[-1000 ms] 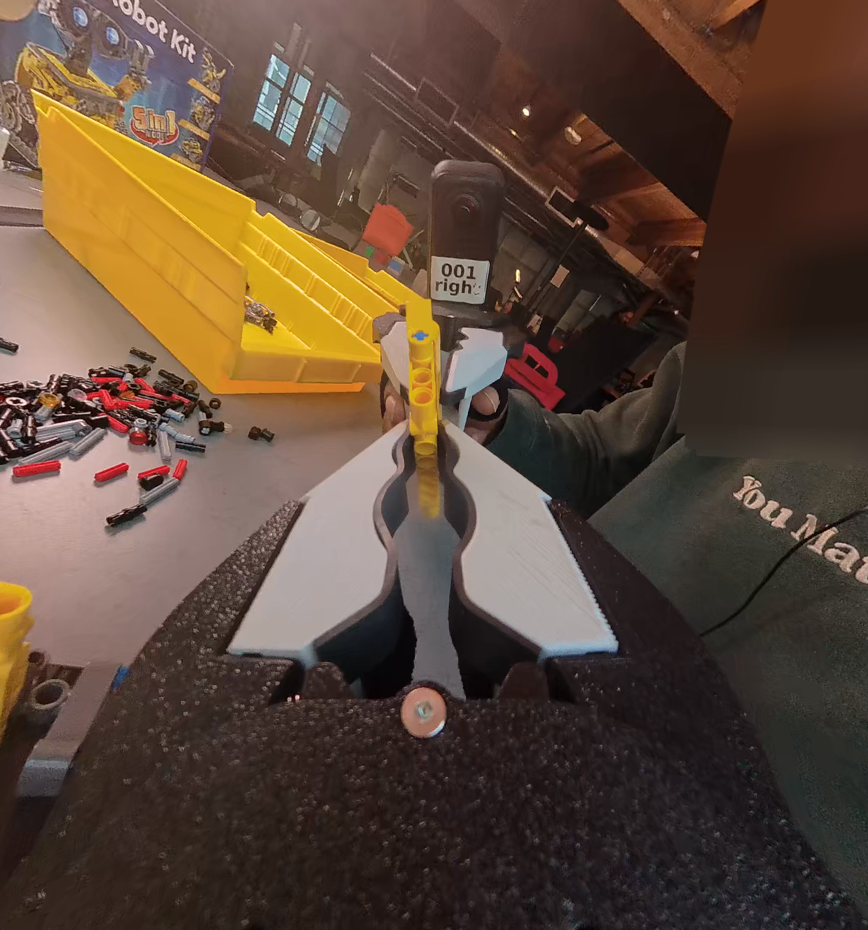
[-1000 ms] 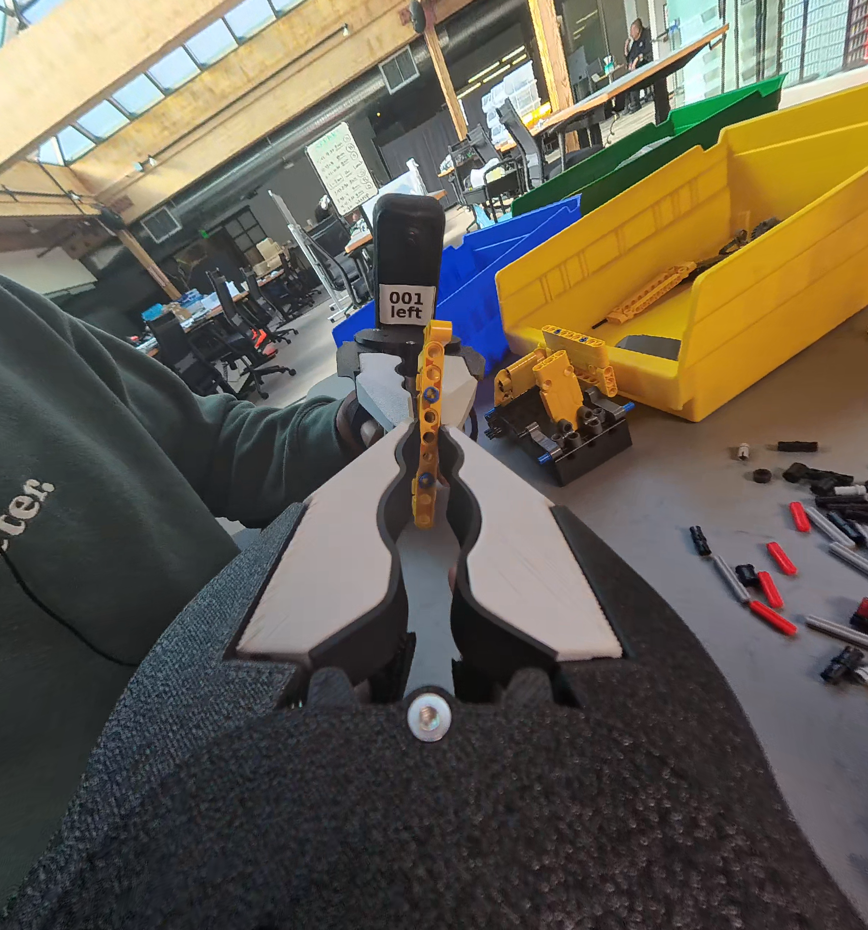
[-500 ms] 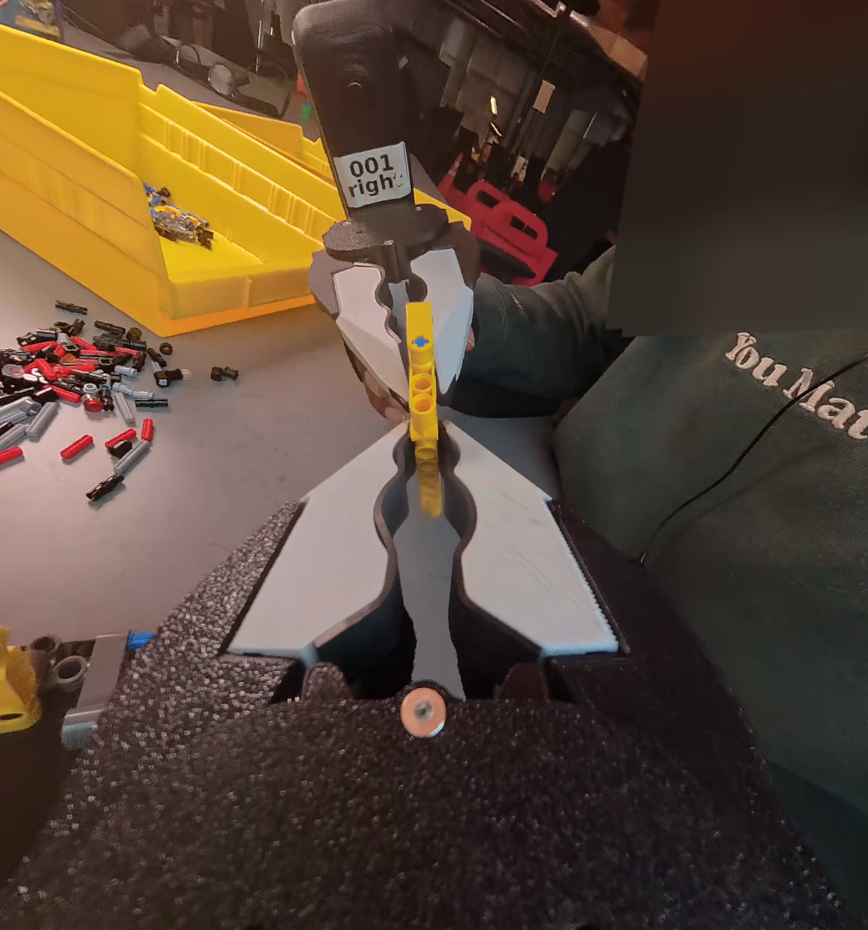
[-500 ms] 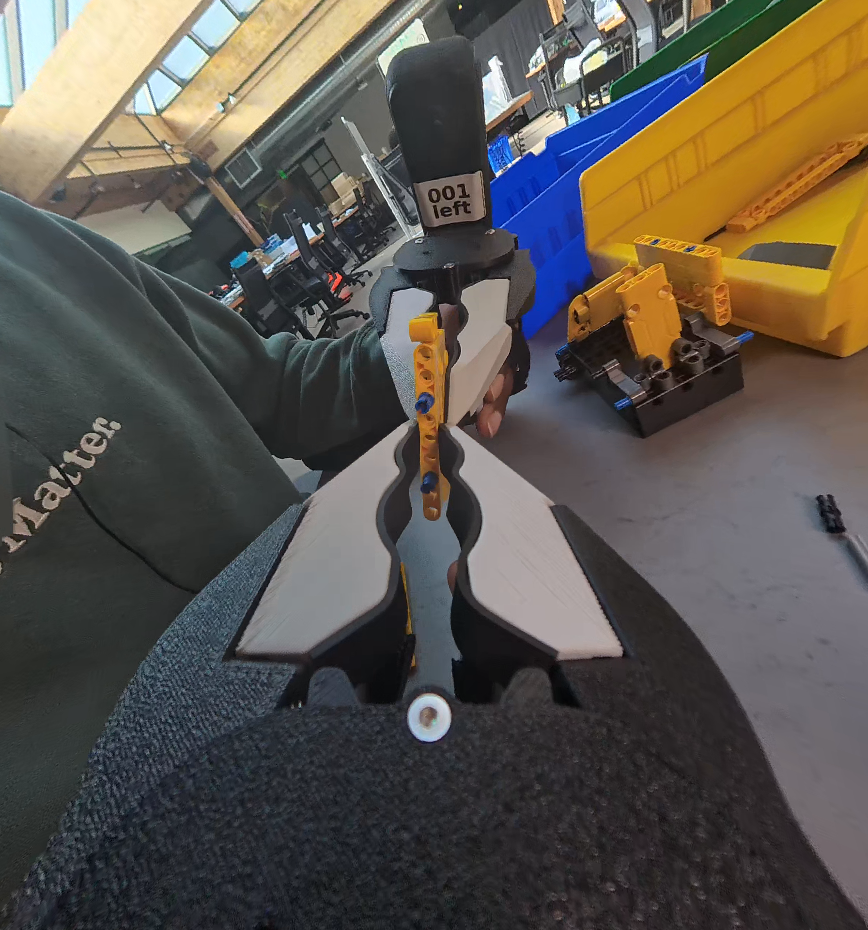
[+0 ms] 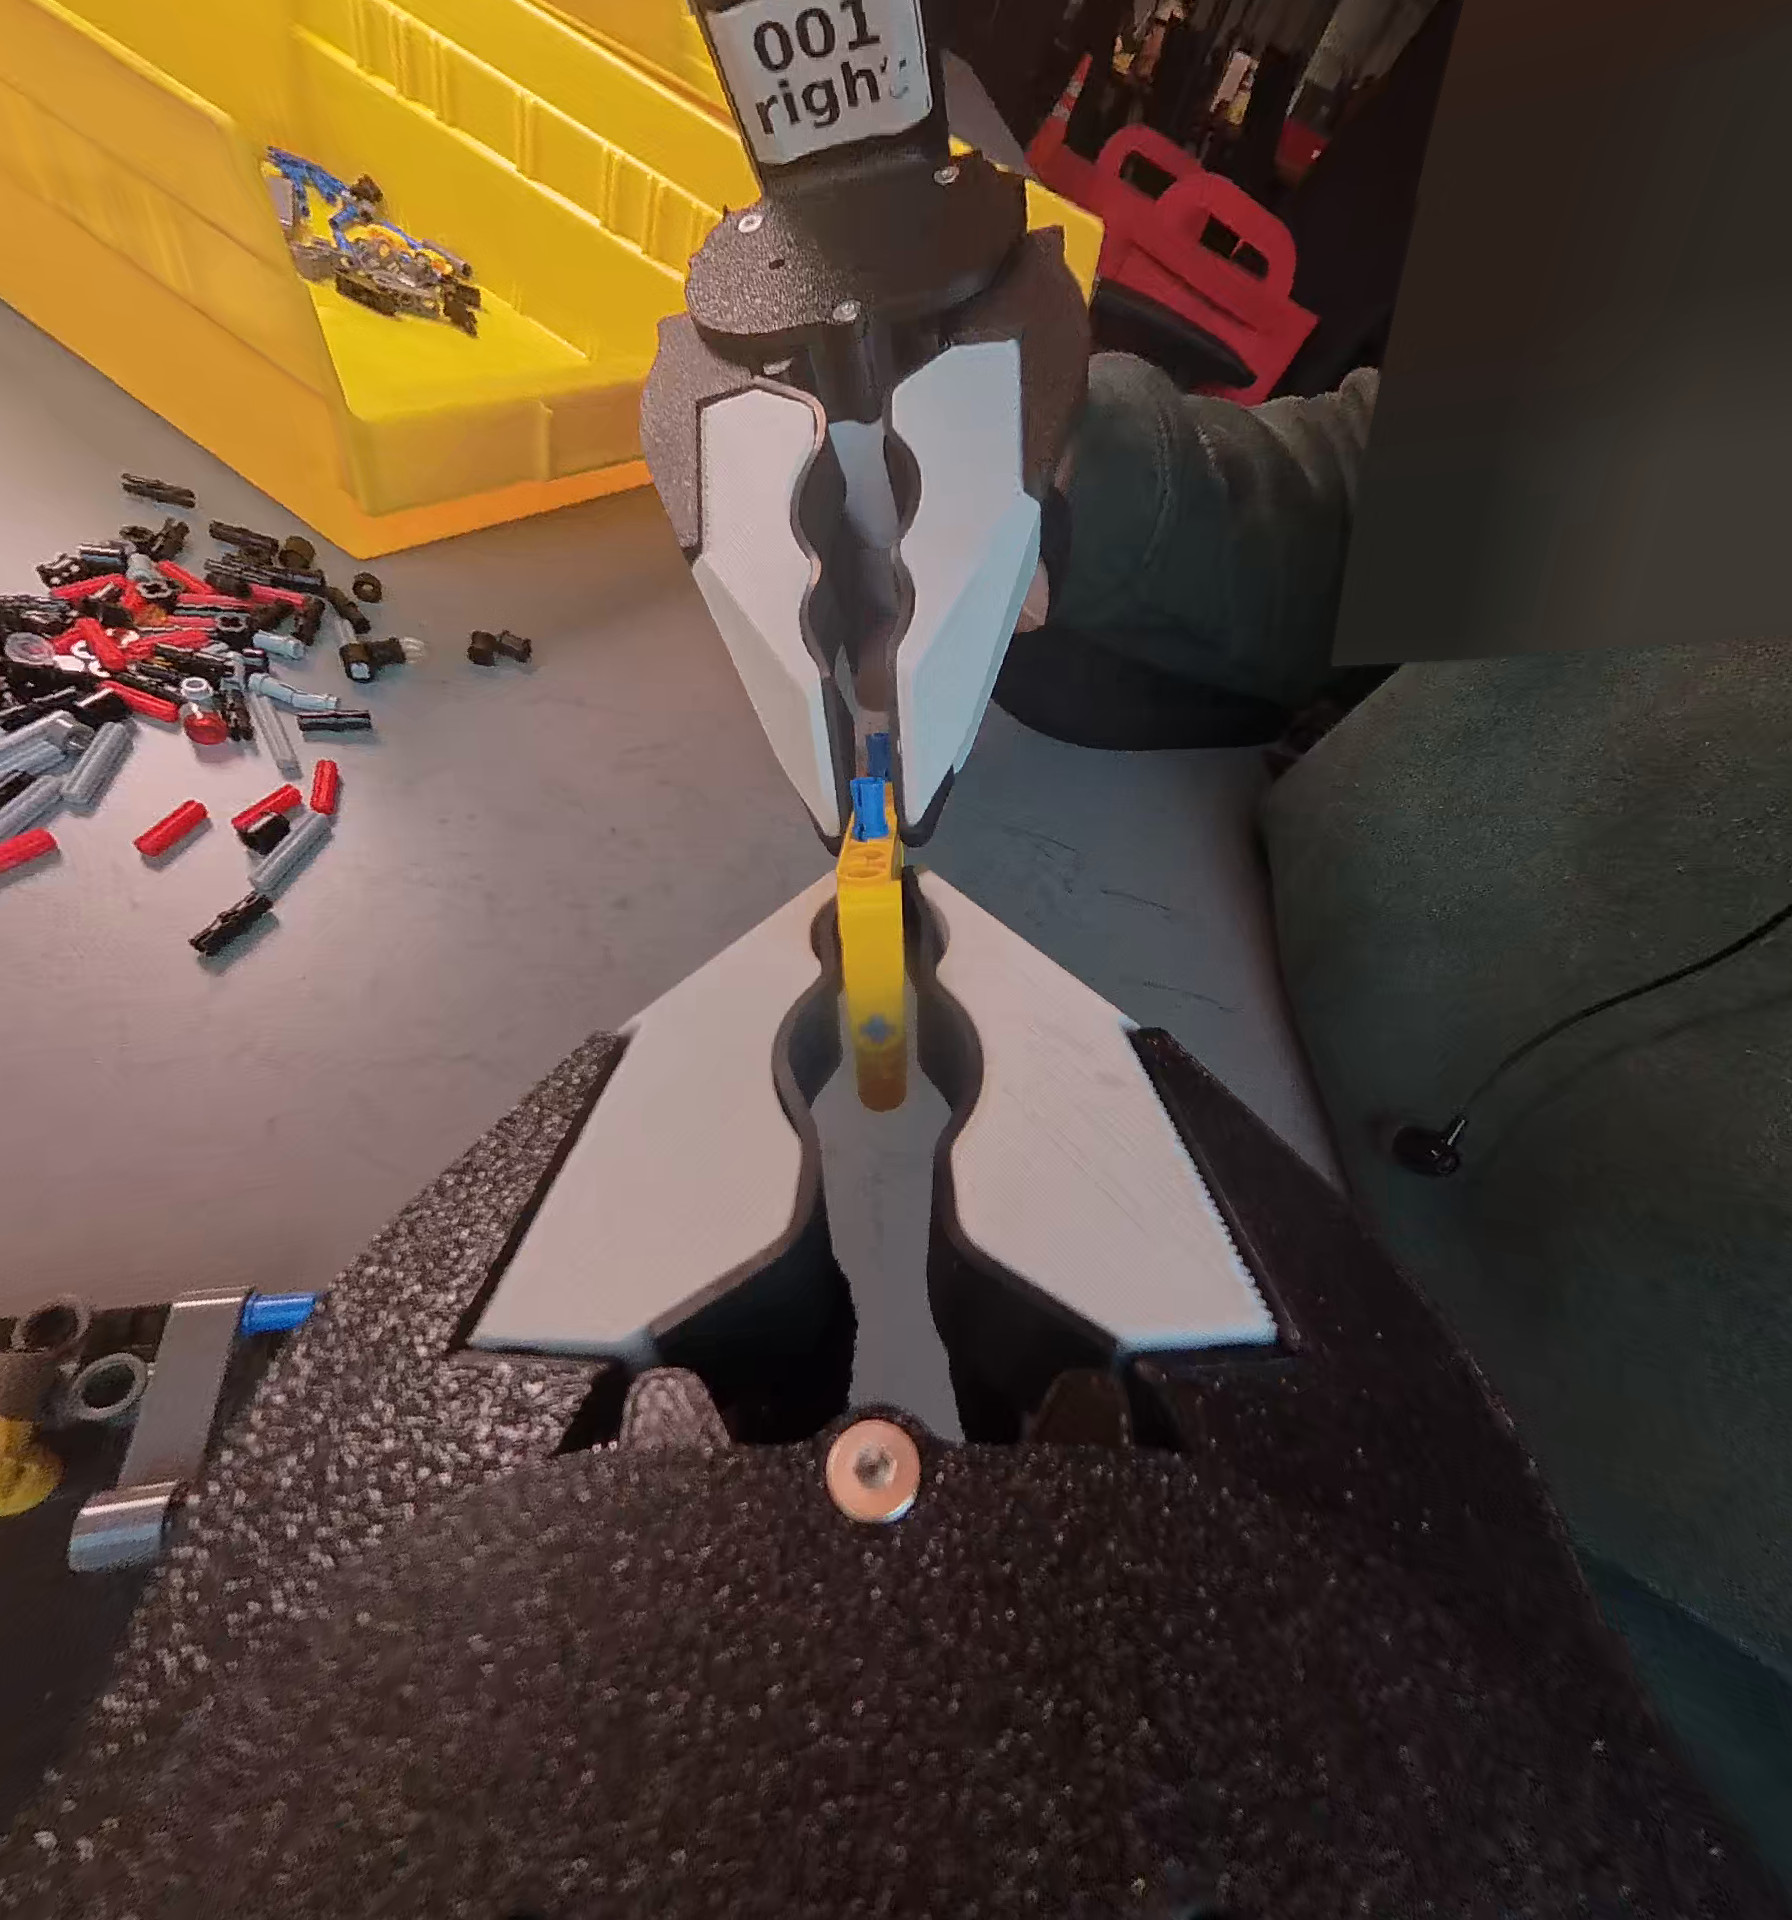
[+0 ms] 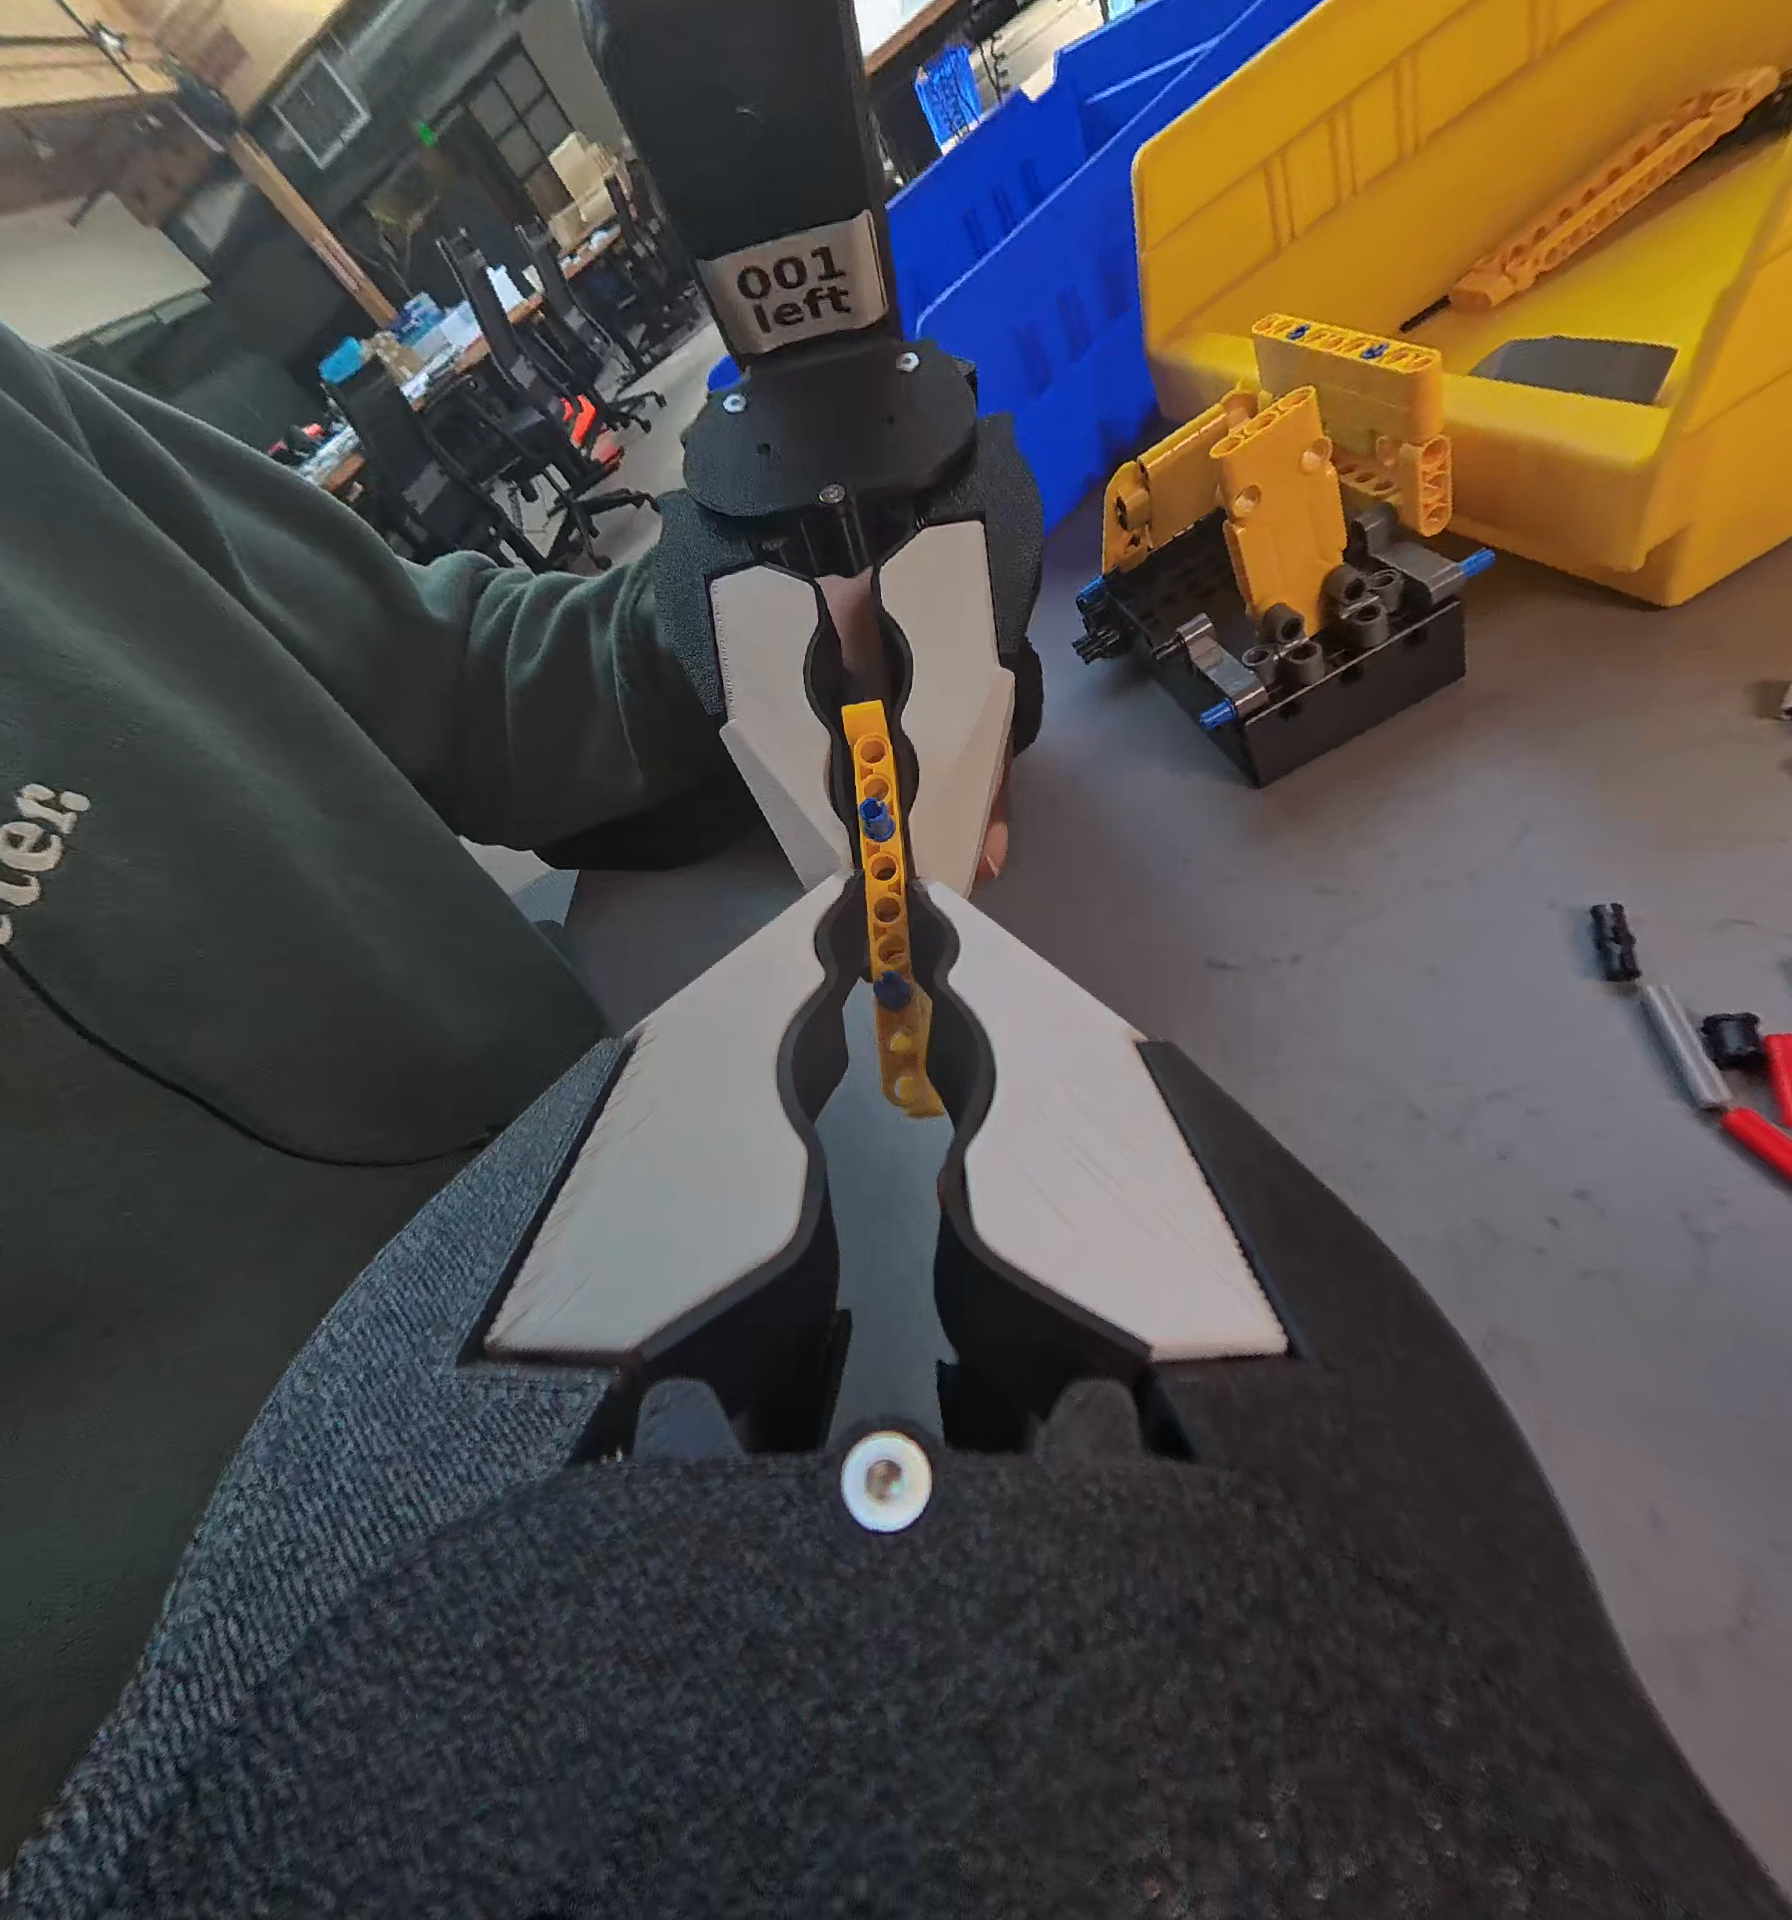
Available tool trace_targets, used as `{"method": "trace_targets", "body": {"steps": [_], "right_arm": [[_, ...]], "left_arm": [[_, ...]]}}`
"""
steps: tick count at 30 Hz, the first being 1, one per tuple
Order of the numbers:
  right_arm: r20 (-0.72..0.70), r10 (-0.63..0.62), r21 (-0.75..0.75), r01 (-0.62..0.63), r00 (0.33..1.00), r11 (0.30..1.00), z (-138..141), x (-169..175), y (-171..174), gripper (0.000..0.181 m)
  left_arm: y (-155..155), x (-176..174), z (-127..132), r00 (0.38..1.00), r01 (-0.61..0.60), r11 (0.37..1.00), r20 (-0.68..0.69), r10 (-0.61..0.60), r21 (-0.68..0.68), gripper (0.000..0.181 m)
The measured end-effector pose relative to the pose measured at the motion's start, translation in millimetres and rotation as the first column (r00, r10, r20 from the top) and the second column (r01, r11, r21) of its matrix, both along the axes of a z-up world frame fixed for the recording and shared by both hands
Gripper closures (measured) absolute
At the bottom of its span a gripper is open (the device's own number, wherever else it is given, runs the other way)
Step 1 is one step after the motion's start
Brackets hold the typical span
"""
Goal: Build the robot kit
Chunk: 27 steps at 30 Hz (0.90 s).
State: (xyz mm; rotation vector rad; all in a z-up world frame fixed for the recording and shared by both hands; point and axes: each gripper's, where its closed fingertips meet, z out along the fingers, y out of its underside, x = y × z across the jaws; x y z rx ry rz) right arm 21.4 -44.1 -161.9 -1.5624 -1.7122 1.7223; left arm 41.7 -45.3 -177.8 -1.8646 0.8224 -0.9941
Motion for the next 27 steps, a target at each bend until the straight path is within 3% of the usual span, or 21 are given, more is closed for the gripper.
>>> {"method": "trace_targets", "body": {"steps": [7,17,27], "right_arm": [[0.134,0.067,0.349,-0.111,0.989,0.931,-29.8,16.0,-9.4,0.175],[0.248,0.123,0.416,-0.220,0.961,0.883,-45.2,17.6,-21.0,0.175],[0.282,0.110,0.443,-0.231,0.953,0.866,-46.0,14.4,-19.2,0.175]], "left_arm": [[-5.9,9.6,-33.1,0.955,0.040,0.996,-0.296,-0.012,0.086,0.175],[-19.1,8.5,-63.0,0.863,0.129,0.989,-0.499,-0.075,0.075,0.173],[-22.2,-6.8,-57.0,0.869,0.076,0.990,-0.494,-0.007,0.120,0.171]]}}
